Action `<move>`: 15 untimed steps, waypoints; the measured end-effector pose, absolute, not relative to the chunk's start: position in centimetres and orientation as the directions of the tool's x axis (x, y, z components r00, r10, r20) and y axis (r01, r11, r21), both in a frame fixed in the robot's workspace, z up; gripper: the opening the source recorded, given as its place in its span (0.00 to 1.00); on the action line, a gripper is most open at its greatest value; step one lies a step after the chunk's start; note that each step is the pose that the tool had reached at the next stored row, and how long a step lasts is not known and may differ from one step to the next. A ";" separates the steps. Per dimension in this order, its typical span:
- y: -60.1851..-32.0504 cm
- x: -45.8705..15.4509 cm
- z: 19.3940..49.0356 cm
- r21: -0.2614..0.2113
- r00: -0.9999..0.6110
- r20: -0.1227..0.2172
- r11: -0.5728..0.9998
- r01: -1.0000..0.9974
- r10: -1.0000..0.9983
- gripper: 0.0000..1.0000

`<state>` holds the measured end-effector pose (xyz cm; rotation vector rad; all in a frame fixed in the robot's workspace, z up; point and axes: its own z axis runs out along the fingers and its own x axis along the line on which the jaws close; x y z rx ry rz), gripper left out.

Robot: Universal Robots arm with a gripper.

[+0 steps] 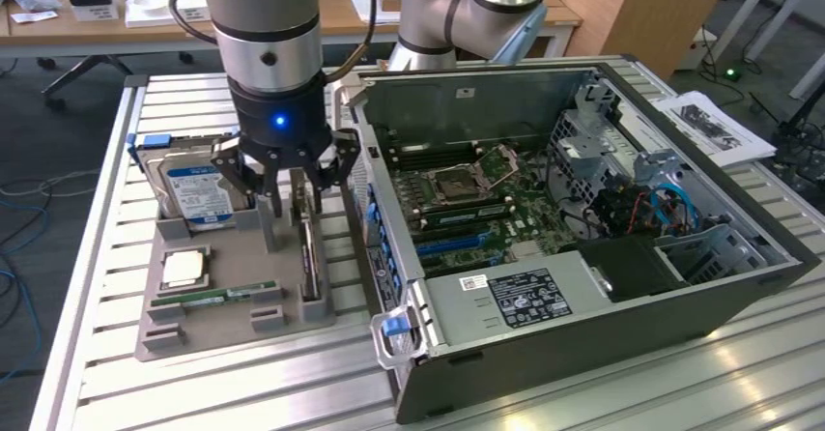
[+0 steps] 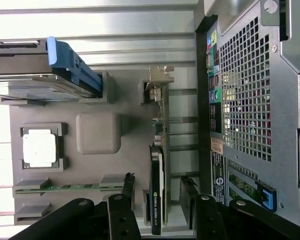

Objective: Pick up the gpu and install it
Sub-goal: 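Pick up the gpu and move the gpu toward the slot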

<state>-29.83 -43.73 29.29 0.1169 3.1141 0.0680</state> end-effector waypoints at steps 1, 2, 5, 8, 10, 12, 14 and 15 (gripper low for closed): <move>-43.8 -29.8 29.2 0.044 -0.997 -0.023 0.996 0.074 0.075 0.49; -43.8 -29.8 29.2 0.045 -0.997 -0.023 0.996 0.074 0.075 0.49; -44.1 -29.8 29.0 0.045 -0.997 -0.023 0.996 0.074 0.075 0.49; -44.4 -29.7 28.8 0.045 -0.997 -0.023 0.996 0.074 0.075 0.49; -44.4 -29.7 28.6 0.045 -0.997 -0.023 0.996 0.074 0.075 0.49; -44.4 -29.7 28.4 0.045 -0.997 -0.023 0.996 0.074 0.075 0.49; -44.5 -29.7 28.1 0.045 -0.997 -0.023 0.996 0.074 0.075 0.49; -44.5 -29.7 28.0 0.045 -0.997 -0.023 0.996 0.074 0.075 0.49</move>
